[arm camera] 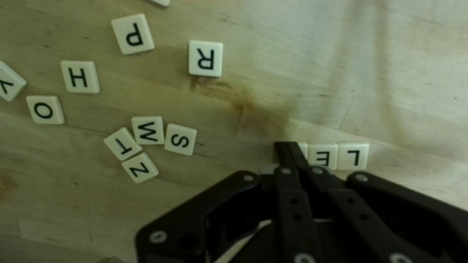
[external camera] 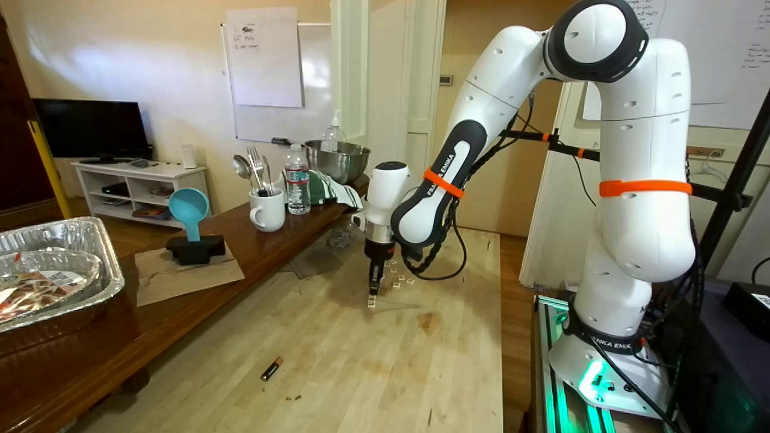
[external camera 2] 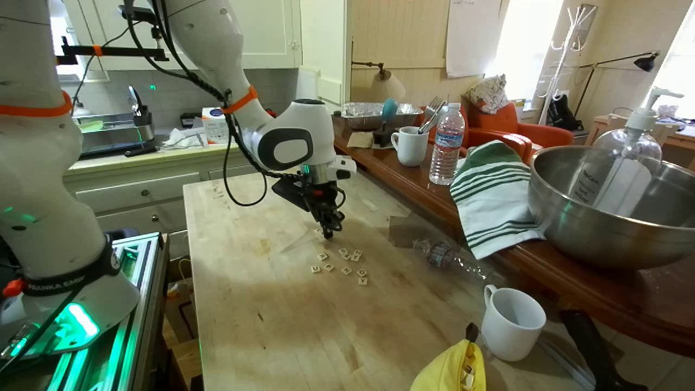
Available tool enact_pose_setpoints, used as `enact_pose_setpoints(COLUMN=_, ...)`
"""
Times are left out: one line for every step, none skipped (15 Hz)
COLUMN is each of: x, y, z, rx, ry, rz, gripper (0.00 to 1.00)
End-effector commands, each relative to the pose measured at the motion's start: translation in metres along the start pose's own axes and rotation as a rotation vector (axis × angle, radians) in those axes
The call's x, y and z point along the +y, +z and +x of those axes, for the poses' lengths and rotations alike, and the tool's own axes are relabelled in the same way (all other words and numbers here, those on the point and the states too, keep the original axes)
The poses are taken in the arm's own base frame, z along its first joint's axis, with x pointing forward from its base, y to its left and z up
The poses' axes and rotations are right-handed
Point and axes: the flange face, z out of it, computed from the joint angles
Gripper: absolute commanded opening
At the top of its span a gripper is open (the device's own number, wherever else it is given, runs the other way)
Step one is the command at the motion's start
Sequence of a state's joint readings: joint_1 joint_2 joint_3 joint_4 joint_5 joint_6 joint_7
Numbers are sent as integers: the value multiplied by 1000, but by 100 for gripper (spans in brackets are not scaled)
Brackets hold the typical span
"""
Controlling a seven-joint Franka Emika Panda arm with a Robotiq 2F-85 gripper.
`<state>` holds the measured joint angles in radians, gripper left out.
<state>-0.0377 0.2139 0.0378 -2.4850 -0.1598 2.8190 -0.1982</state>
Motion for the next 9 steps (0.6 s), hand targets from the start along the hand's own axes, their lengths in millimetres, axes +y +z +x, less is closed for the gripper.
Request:
enact_pose_setpoints(x=-2, y=6, z=-1, rx=-1, ry=-5, rz=11, gripper=0)
enact_pose_setpoints(x=0, y=4, z=-1, rx=0, ry=0, rz=5, gripper=0)
enact_pose_setpoints(x=0, y=2, z=-1, rx=0, ry=0, rz=7, gripper=0)
enact_pose_setpoints(x=1, y=1, z=-1, rx=1, ry=3, rz=4, gripper=0)
enact_pose_setpoints(x=1, y=0, z=-2, rx=2, ry=3, rz=5, gripper=0)
enact_pose_setpoints(x=2, y=0, z=-2, rx=5, ry=4, rz=5, gripper=0)
enact_pose_setpoints(x=2, y=-1, z=-2, rx=5, ry=6, rz=4, gripper=0)
enact_pose_setpoints(x=2, y=-1, z=-2, rx=4, ry=7, rz=4, gripper=0)
enact_pose_setpoints(x=3, y=-1, z=-2, rx=4, ry=7, rz=3, gripper=0)
